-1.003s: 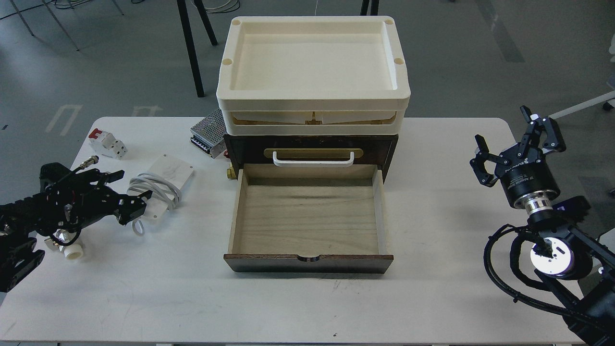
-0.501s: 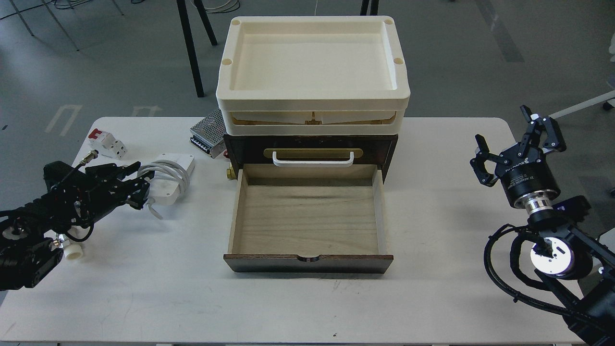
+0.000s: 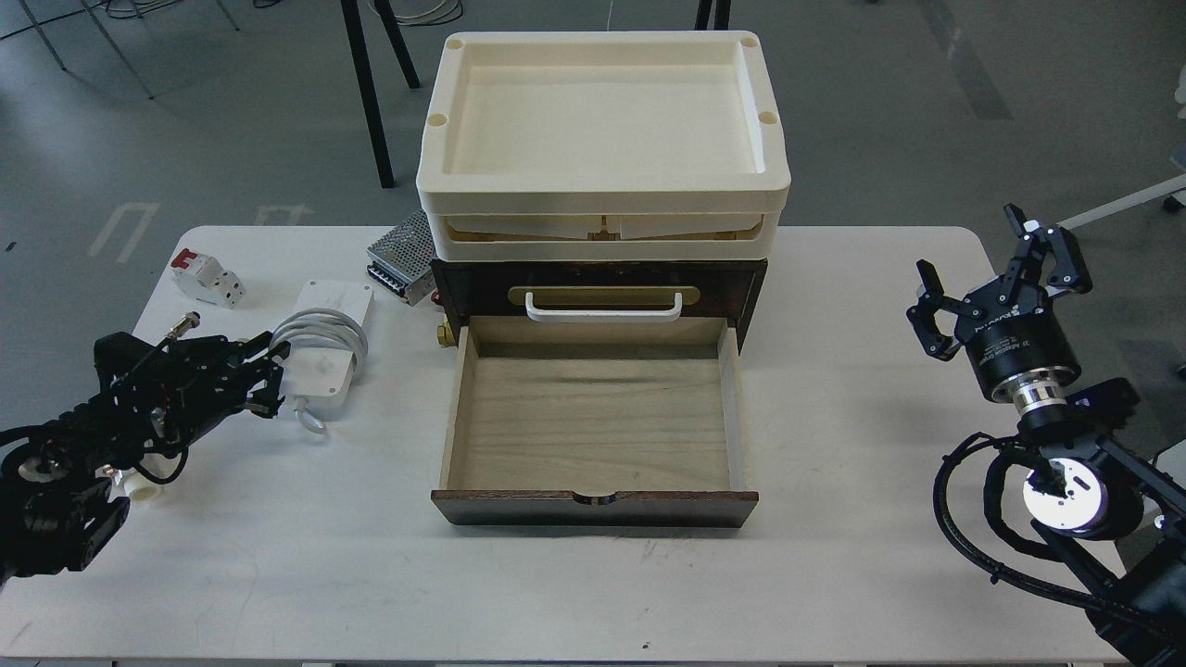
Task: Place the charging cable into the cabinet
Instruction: 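Close the left gripper around the cable coil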
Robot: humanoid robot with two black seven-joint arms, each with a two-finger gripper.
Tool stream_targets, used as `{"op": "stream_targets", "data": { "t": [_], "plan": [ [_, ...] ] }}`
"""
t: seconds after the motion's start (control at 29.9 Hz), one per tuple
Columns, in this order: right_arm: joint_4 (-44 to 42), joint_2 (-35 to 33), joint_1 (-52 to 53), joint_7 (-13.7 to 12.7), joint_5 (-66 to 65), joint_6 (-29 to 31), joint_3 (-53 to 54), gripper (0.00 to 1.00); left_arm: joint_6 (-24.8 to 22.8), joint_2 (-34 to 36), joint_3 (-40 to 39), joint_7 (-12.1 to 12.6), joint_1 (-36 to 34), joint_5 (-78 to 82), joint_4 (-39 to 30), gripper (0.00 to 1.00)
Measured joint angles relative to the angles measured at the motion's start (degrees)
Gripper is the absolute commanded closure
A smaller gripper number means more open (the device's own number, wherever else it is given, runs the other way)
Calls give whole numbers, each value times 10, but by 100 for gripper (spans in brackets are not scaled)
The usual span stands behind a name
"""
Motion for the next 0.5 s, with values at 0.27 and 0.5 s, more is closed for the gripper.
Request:
{"op": "stream_targets", "data": {
  "t": [0.27, 0.5],
  "plan": [
    [0, 0, 0, 0, 0, 0, 0, 1, 0, -43, 0, 0, 0, -6, 62, 100],
    [0, 0, 0, 0, 0, 0, 0, 1, 0, -45, -3, -1, 1, -23, 66, 100]
  ]
}}
